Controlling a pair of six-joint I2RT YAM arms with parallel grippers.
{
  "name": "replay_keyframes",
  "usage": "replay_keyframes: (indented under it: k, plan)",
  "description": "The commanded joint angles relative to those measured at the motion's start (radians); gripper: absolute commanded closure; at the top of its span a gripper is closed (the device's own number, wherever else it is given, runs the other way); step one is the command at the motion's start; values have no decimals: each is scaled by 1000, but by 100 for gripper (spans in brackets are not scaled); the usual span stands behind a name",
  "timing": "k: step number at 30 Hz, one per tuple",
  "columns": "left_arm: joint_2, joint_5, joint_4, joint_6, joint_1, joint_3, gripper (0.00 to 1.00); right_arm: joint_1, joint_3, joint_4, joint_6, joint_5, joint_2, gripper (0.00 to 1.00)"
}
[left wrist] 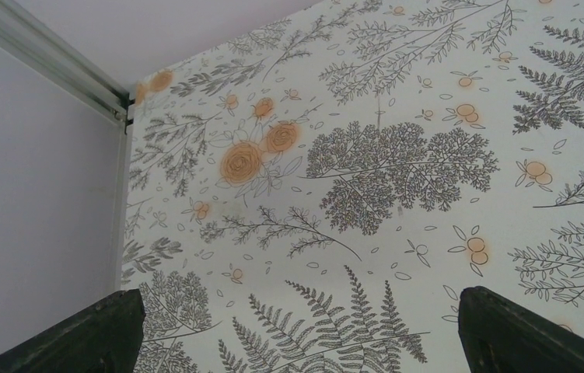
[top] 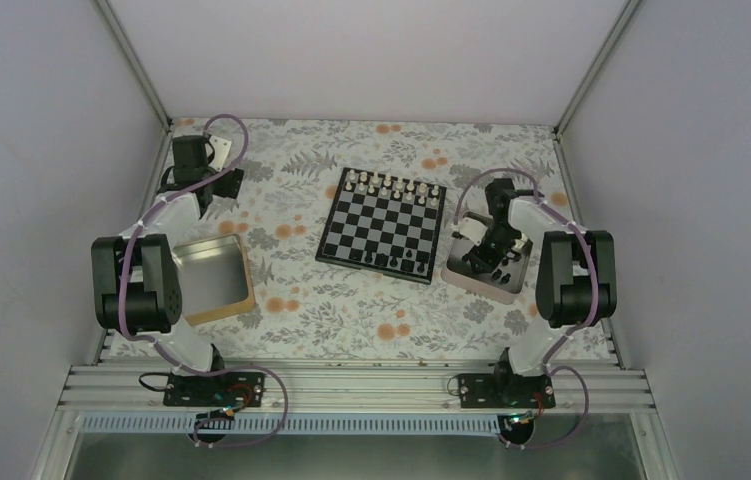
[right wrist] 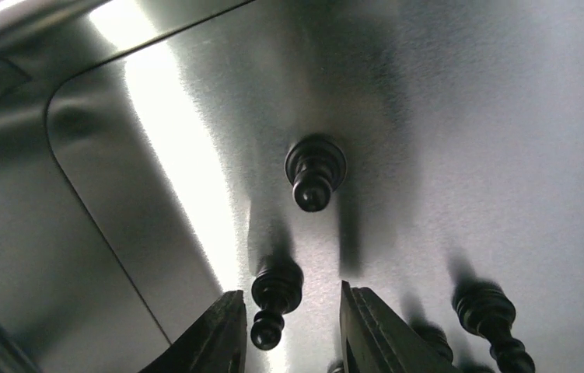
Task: Set up the chess pieces on the board
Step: Pick up the chess piece from the storage box, then place the chess piece on the chessboard.
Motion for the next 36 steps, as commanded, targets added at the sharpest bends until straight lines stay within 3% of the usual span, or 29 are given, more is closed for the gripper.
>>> replay_keyframes:
  k: [1, 10, 21, 31, 36]
  plan:
    - [-2, -7, 4, 4, 4, 14, 0, -3, -15, 33, -4, -14, 15, 70]
    - [-31, 11, 1, 1, 3, 7, 0, -2, 30, -1, -3, -8, -25, 91]
    - [-63, 46, 2, 10, 5, -5, 0, 68, 302, -173, -14, 12, -32, 92]
    - [-101, 67, 29, 4, 3, -25, 0, 306, 538, -190, 22, -9, 145, 91]
    - [-111, 61, 48, 6, 4, -44, 0, 394, 579, -146, 33, -24, 224, 91]
